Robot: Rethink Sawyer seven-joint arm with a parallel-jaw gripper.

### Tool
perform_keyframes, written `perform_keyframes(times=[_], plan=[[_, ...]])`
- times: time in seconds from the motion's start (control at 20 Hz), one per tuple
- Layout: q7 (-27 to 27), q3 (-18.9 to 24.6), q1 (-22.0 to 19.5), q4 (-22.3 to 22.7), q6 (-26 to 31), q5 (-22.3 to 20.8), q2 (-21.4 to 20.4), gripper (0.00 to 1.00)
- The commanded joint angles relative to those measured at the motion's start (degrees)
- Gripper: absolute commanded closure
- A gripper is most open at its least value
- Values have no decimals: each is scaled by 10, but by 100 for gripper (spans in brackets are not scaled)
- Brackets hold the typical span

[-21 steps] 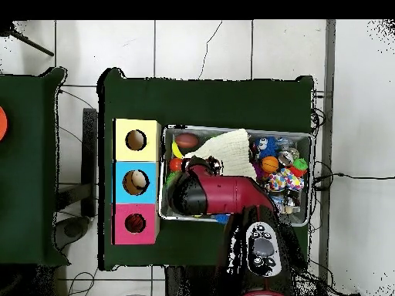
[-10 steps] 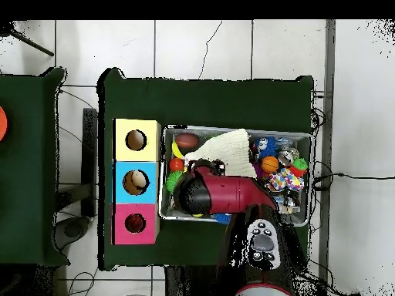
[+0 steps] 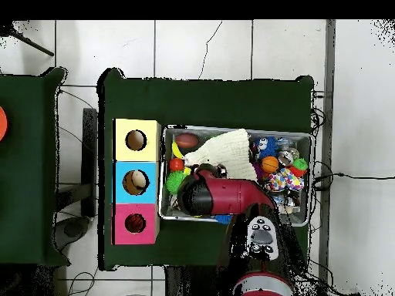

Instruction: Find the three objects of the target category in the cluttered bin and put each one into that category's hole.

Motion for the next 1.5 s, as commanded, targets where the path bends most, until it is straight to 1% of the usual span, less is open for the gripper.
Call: perform_keyframes(times=[0.05,0.25,0.4,0.5,0.85,1.0,1.1,1.15,1.5], plan=[[63,1,-5,-29,-37,-19,57,0],[60,3,-11,-37,-49,-19,77,0],[63,-4,-7,-41,-57,-15,87,0],[63,-5,-10,-46,-63,-13,101,0],[59,1,-15,-44,-65,-9,99,0],[54,14,-22,-39,-60,-11,89,0],[40,24,-27,-42,-60,-22,85,0],[35,30,-31,-41,-47,-21,83,100],[36,15,-14,-49,-16,-11,74,100]])
